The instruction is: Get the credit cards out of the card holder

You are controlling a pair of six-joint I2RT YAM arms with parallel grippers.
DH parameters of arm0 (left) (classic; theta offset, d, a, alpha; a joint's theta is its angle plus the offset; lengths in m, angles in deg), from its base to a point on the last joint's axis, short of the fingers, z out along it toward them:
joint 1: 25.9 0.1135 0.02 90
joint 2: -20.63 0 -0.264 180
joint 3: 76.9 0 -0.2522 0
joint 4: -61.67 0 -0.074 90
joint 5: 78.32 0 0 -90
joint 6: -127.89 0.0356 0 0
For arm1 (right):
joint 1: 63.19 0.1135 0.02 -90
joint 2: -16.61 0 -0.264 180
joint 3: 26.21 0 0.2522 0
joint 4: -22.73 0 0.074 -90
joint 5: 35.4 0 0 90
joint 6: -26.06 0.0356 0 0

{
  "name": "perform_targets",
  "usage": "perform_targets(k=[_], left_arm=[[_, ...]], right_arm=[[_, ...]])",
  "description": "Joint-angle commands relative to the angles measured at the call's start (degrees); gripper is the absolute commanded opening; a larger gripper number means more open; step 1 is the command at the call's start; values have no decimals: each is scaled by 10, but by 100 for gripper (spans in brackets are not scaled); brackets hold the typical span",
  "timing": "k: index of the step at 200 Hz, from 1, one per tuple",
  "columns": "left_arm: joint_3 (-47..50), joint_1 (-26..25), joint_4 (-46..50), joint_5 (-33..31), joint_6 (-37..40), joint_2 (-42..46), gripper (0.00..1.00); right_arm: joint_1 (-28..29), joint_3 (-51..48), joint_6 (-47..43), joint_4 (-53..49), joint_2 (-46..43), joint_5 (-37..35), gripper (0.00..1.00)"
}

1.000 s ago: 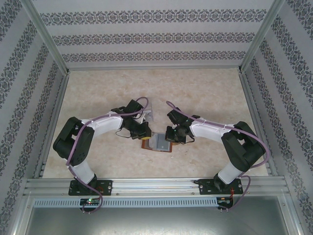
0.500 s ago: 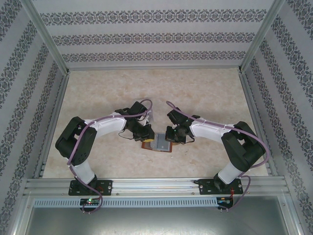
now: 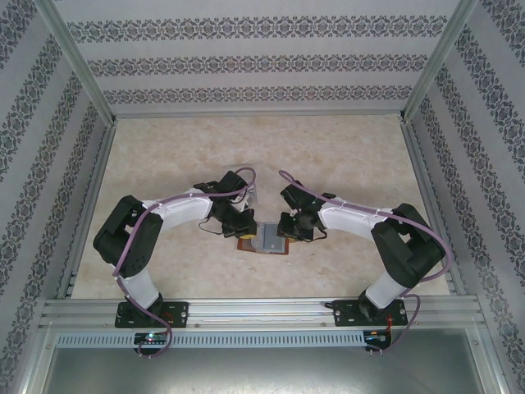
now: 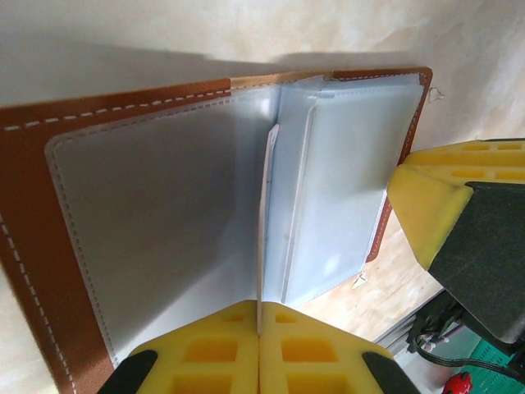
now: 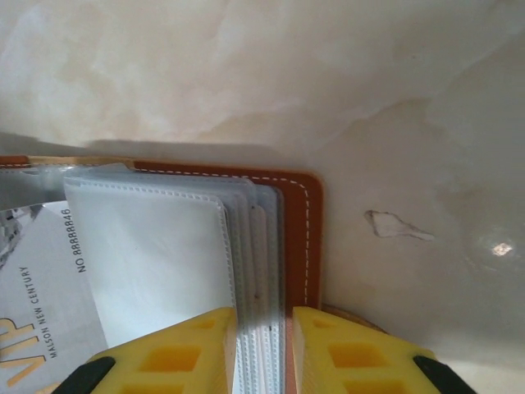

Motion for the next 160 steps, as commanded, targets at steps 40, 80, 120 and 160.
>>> perform_targets(k=[40,80,120,160], left_arm=[[-15,-5,30,-26,5,34,5],[-19,-5,44,-33,12,43,5],[-47,-2,94,-51,67,52,2],[-118,-1,203,-92,189,32,1]], right_arm=[[-1,8,-14,-5,8,-1,24],[-1,7,-11,-3,0,2,24],[-3,6,-12,-12,-19,-6,24],[-13,8,-20,-25,-40,-10,24]])
